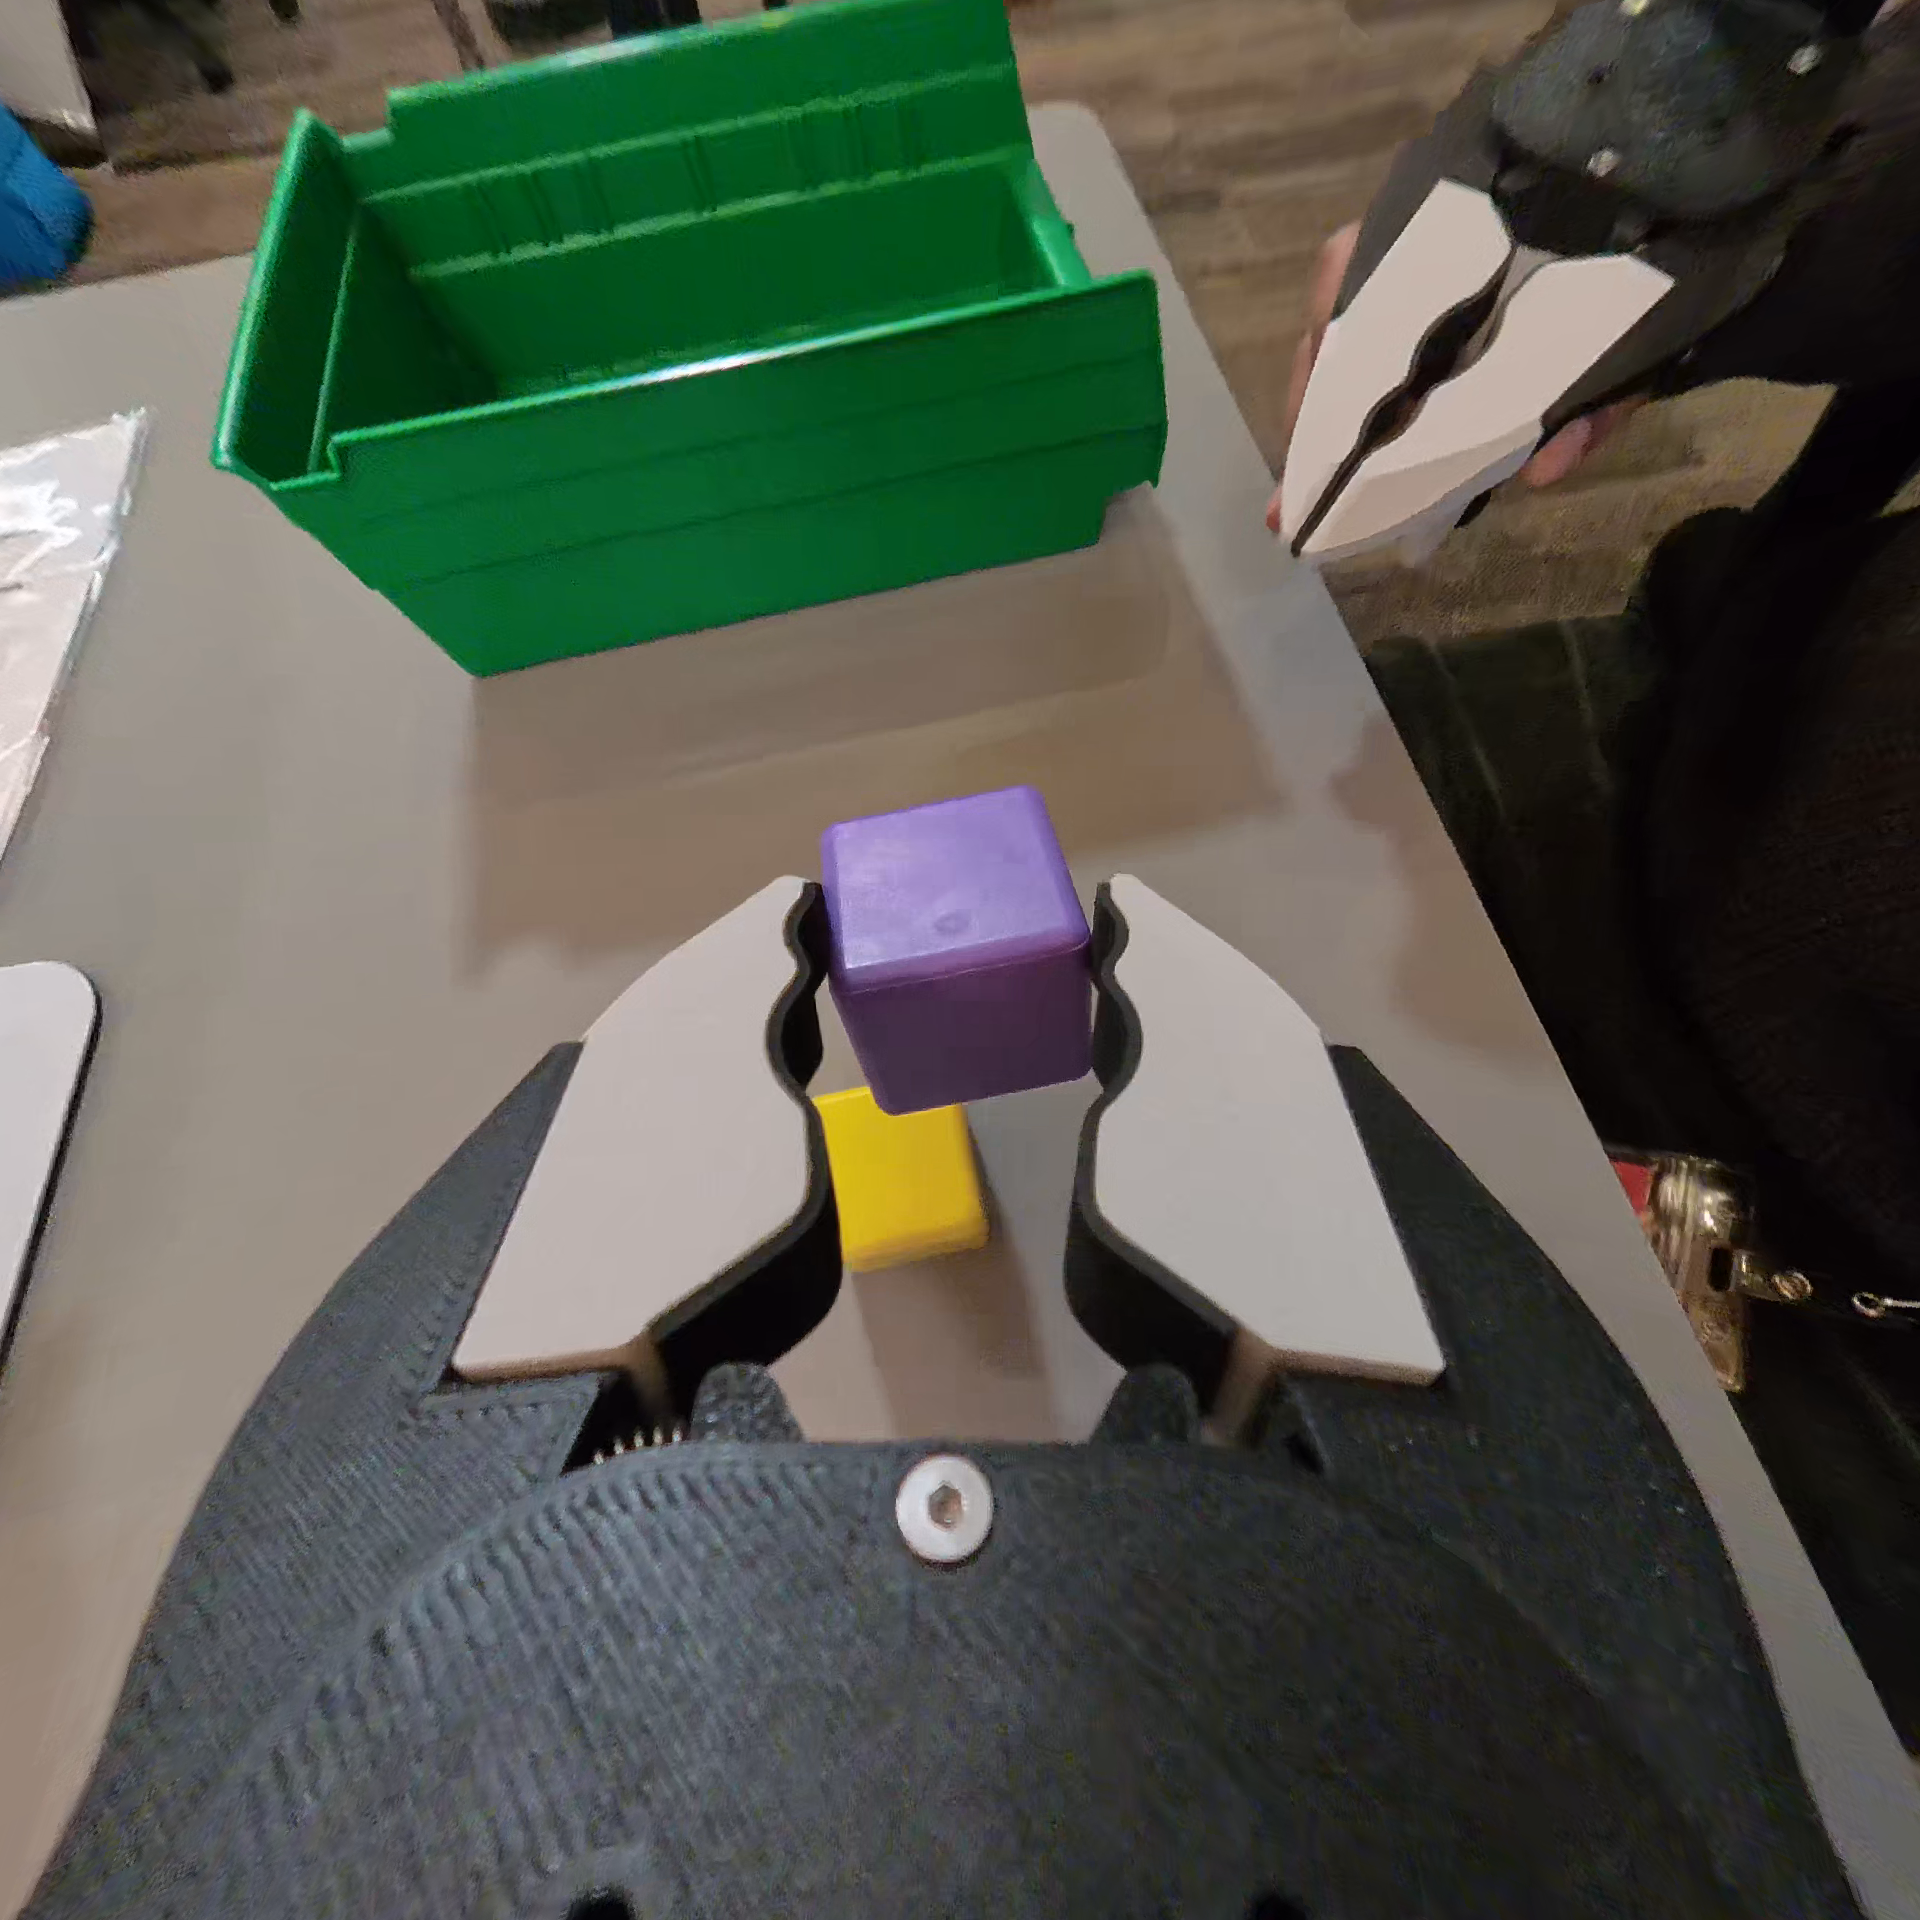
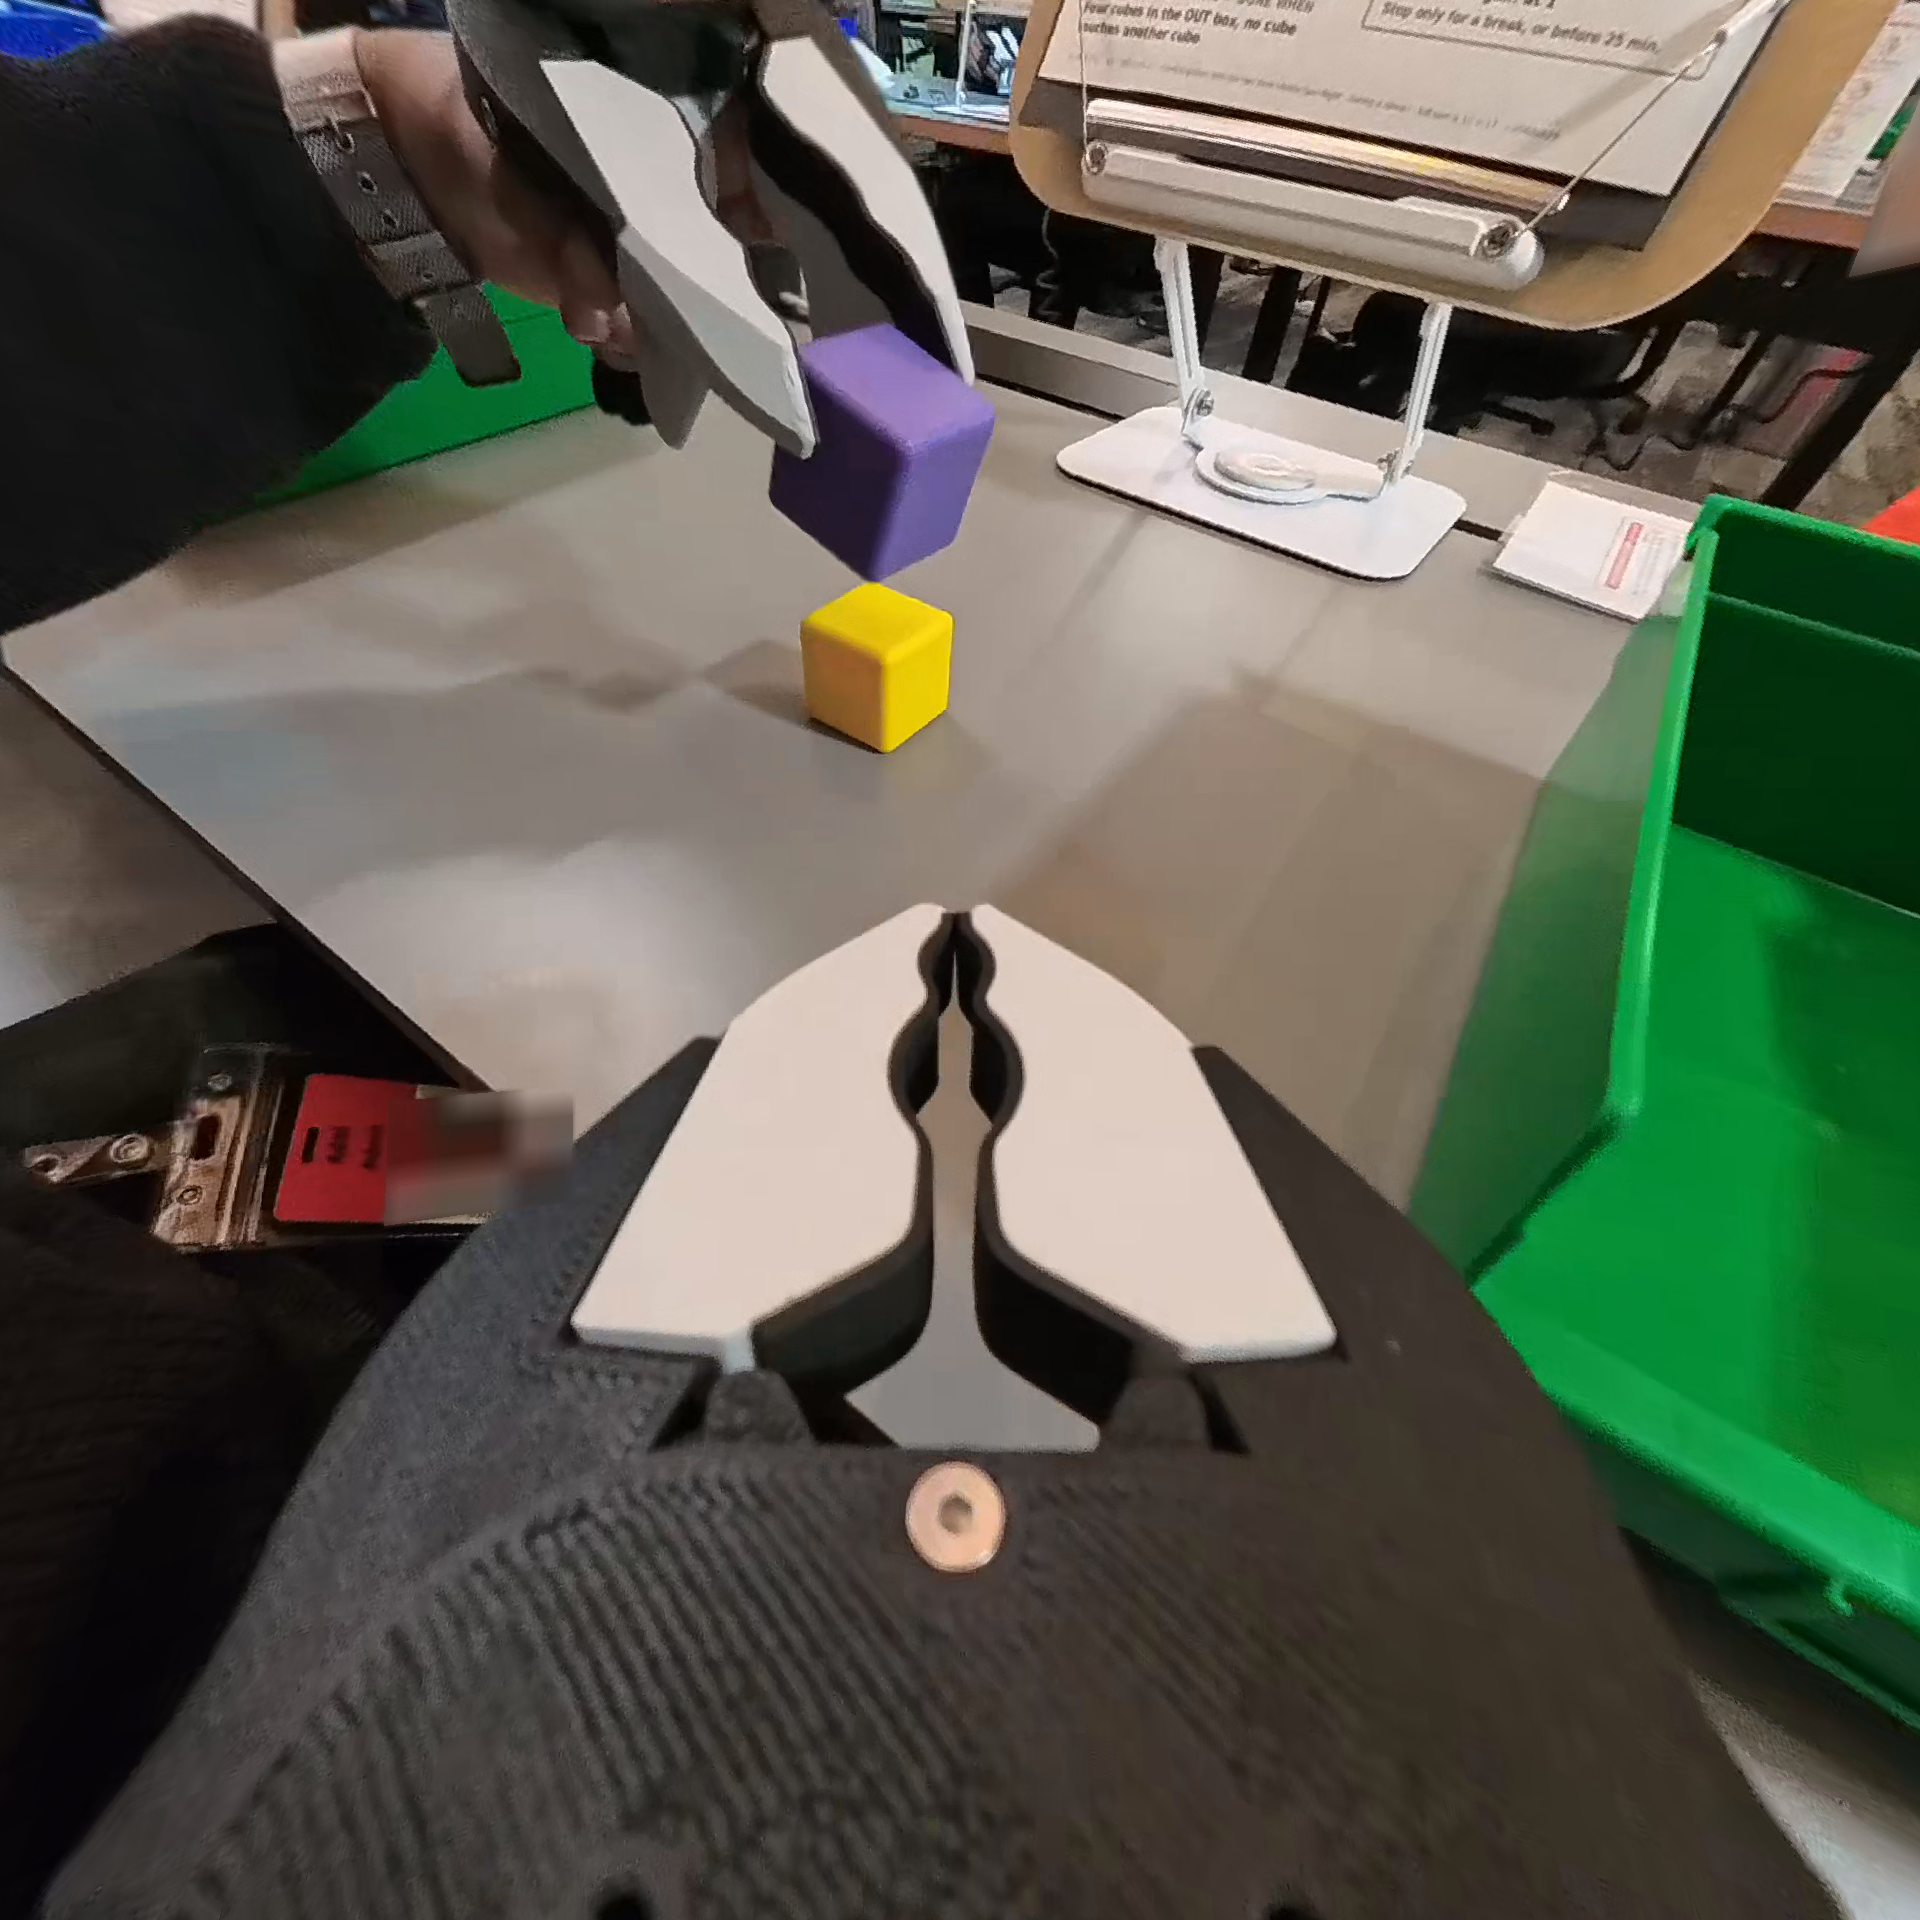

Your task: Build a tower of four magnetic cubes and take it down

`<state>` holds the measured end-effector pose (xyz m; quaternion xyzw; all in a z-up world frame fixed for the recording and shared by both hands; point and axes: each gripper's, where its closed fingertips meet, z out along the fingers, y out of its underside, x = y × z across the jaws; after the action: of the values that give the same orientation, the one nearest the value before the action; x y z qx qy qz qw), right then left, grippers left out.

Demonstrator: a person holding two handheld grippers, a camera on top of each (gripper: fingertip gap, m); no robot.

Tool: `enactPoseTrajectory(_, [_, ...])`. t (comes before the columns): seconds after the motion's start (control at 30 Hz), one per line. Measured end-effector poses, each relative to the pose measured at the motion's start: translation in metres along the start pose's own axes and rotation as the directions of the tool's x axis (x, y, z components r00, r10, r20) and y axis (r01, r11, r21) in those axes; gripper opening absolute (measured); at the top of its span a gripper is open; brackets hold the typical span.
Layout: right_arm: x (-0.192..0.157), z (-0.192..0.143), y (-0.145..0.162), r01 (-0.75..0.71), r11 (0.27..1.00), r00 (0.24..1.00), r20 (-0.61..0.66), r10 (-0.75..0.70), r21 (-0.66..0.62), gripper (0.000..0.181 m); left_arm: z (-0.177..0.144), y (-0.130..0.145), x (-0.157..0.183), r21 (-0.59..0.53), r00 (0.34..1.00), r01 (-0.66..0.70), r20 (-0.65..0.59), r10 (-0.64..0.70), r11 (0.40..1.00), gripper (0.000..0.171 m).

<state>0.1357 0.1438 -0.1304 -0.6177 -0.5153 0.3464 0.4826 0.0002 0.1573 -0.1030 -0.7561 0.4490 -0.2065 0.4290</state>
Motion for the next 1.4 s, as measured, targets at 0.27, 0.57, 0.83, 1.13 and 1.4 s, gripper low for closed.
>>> enactPoseTrajectory(0.27, [0.001, -0.007, 0.0, -0.035, 0.999, 0.999, -0.006, 0.036, 0.014, 0.0, -0.018, 0.005, -0.014, 0.206, 0.998, 0.069, -0.008, -0.068, 0.976, 0.054])
enactPoseTrajectory(0.57, [0.0, -0.004, 0.0, -0.051, 0.999, 0.998, 0.026, 0.051, 0.014, 0.0, -0.011, 0.026, -0.022, 0.205, 0.994, 0.063, 0.071, -0.079, 0.977, 0.054])
enactPoseTrajectory(0.83, [-0.004, 0.001, 0.0, -0.054, 0.999, 0.997, 0.052, 0.054, 0.004, 0.0, -0.009, 0.035, -0.02, 0.198, 0.993, 0.085, 0.065, -0.1, 0.977, 0.054])
enactPoseTrajectory(1.13, [-0.012, 0.004, -0.002, -0.075, 0.997, 0.992, 0.102, 0.074, 0.003, 0.0, -0.003, 0.041, -0.013, 0.169, 0.996, 0.071, 0.038, -0.079, 0.983, 0.054])
enactPoseTrajectory(1.4, [-0.014, 0.002, -0.001, -0.072, 0.997, 0.992, 0.099, 0.072, -0.001, 0.0, 0.001, 0.048, -0.021, 0.168, 0.994, 0.097, 0.029, -0.103, 0.981, 0.054])
